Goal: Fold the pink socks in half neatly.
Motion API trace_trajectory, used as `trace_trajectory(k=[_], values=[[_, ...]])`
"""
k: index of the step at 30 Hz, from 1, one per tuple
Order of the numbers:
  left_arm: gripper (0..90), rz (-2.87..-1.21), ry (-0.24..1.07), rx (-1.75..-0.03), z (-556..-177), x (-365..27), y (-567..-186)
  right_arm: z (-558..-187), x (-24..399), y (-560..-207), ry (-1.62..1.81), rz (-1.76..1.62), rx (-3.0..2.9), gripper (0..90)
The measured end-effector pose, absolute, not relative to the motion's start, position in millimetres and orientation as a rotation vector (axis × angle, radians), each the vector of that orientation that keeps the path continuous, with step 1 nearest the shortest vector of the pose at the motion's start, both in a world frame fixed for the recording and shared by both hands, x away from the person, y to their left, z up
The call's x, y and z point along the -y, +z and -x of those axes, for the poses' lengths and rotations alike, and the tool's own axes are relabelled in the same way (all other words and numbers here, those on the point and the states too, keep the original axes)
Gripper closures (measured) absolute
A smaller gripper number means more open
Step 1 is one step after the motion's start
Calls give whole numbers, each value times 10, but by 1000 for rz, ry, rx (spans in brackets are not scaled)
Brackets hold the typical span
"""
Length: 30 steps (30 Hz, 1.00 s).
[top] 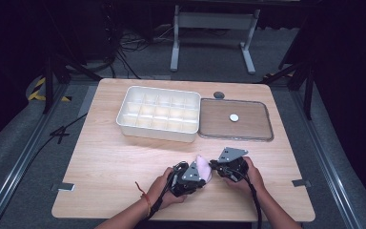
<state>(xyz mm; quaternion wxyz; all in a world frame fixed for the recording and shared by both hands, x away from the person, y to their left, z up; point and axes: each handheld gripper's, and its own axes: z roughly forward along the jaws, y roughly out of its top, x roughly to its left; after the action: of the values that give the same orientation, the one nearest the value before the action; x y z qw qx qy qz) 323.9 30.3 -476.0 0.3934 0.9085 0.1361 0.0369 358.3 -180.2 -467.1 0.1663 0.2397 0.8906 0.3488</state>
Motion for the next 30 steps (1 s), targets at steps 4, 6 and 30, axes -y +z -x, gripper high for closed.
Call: trace_trajectory(k=[4, 6, 30], values=[[836, -2307, 96, -339, -3220, -297, -4753, -3621, 1790, -4739, 969, -700, -2542, 845], [796, -2299, 91, -336, -3215, -300, -4749, -3628, 1796, -4738, 983, -705, -2541, 843], [624, -2201, 135, -393, -3336, -670, -4475, -3618, 1901, -4592, 1074, -723, -2488, 808]])
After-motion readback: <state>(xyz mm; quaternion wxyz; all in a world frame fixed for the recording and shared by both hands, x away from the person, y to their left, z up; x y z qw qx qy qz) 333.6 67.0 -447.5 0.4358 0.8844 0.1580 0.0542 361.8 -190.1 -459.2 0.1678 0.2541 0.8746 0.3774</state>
